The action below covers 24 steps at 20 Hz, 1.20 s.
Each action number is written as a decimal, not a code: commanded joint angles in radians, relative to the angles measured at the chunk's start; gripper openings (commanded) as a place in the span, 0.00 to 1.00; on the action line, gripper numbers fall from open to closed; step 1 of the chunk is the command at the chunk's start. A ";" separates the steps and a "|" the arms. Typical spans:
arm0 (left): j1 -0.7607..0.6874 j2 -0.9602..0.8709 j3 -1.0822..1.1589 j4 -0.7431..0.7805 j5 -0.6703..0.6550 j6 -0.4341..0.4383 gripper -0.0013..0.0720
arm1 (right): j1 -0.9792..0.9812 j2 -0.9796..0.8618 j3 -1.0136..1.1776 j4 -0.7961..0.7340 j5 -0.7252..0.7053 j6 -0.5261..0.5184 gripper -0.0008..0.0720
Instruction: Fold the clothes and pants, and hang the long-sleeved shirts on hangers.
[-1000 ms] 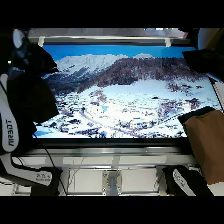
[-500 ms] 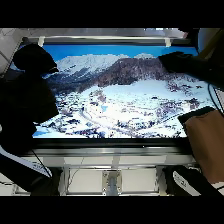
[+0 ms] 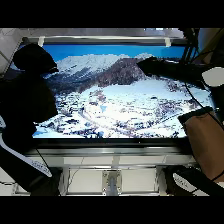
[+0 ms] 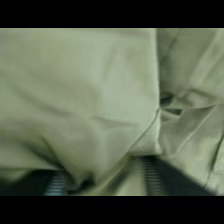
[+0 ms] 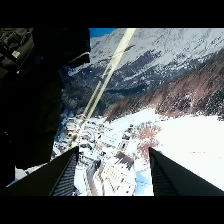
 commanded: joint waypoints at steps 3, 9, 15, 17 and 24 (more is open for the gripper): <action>-0.005 0.079 0.003 -0.195 -0.090 0.105 0.03 | -0.029 0.034 0.084 -0.006 0.057 0.013 0.71; -0.119 0.451 0.002 -0.807 -0.185 0.330 0.03 | -0.178 0.160 0.383 -0.298 0.433 0.016 0.69; -0.581 0.614 0.000 -0.809 -0.329 0.334 0.03 | -0.319 0.268 0.440 -0.589 0.542 0.016 0.67; -0.775 0.601 -0.033 -0.735 -0.329 0.334 0.03 | -0.336 0.249 0.440 -0.589 0.578 0.016 0.67; -1.276 0.448 -0.241 -0.427 -0.126 0.333 0.99 | -0.336 0.101 0.351 -0.552 0.647 0.015 0.67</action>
